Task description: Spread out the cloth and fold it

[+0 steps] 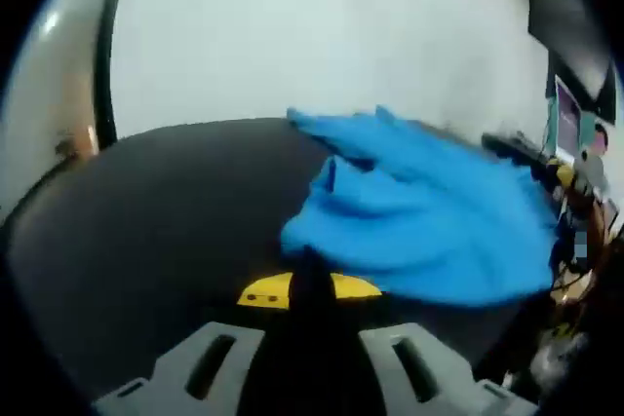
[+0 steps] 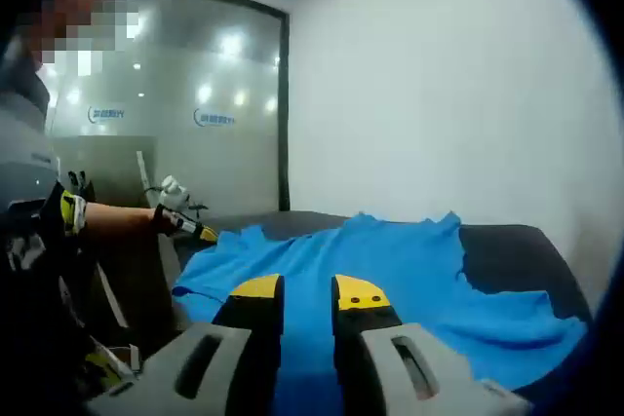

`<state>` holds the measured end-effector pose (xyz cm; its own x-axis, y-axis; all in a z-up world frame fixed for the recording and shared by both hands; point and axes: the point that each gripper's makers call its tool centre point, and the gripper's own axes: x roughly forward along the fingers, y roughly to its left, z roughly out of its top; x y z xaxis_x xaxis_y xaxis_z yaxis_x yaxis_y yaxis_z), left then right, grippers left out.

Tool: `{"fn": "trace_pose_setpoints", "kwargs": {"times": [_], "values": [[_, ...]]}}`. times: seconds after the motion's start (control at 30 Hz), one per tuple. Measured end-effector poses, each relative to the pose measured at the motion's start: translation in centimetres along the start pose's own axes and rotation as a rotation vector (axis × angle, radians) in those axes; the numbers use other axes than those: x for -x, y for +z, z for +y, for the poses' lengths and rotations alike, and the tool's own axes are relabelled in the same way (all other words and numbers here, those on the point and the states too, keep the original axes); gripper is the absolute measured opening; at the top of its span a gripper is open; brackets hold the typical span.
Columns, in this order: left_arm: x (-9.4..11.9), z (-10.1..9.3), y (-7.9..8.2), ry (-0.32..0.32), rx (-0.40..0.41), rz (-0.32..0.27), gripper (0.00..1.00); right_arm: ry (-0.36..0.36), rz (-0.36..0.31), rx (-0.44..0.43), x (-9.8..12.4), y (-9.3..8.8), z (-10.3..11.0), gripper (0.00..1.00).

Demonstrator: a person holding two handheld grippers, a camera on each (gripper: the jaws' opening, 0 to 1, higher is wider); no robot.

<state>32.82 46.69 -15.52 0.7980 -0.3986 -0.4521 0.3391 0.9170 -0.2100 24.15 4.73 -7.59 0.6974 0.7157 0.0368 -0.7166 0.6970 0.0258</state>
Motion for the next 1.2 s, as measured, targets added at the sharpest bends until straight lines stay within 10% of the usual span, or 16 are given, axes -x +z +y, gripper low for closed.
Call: {"fn": "trace_pose_setpoints", "kwargs": {"times": [0.1, 0.37, 0.57, 0.73, 0.83, 0.93, 0.97, 1.03, 1.13, 1.2], "values": [[-1.6, 0.3, 0.1, 0.04, -0.105, 0.008, 0.16, 0.011, -0.008, -0.023, 0.0, 0.1, 0.1, 0.17], [-2.1, 0.3, 0.6, 0.153, -0.071, 0.062, 0.02, -0.033, -0.034, -0.061, 0.0, 0.5, -1.8, 0.17], [3.2, -0.6, 2.2, 0.144, 0.026, 0.079, 0.0, -0.172, 0.199, 0.141, 0.0, -6.1, -4.7, 0.16], [5.2, 0.2, 2.6, 0.184, -0.019, 0.087, 0.0, -0.162, 0.27, 0.199, -0.4, -7.2, -4.1, 0.16], [3.8, 1.4, 1.3, 0.145, 0.027, 0.104, 0.0, -0.167, 0.266, 0.166, -0.4, -7.4, -4.3, 0.16], [2.8, 3.6, -3.5, 0.171, 0.028, 0.284, 0.0, -0.165, 0.26, 0.146, -0.2, -7.4, -4.4, 0.16], [2.5, 3.2, -1.4, 0.123, 0.037, 0.136, 0.0, -0.165, 0.259, 0.147, -0.2, -7.4, -4.4, 0.16], [4.2, 4.4, -2.2, 0.194, 0.128, 0.193, 0.03, -0.166, 0.256, 0.15, -0.2, -7.3, -4.4, 0.16], [6.2, 8.3, -0.8, 0.376, -0.046, 0.151, 0.04, -0.164, 0.251, 0.148, -0.2, -7.3, -4.5, 0.16], [7.0, 9.4, 0.0, 0.438, -0.016, 0.117, 0.05, -0.162, 0.245, 0.142, -0.2, -7.3, -4.5, 0.16]]}}
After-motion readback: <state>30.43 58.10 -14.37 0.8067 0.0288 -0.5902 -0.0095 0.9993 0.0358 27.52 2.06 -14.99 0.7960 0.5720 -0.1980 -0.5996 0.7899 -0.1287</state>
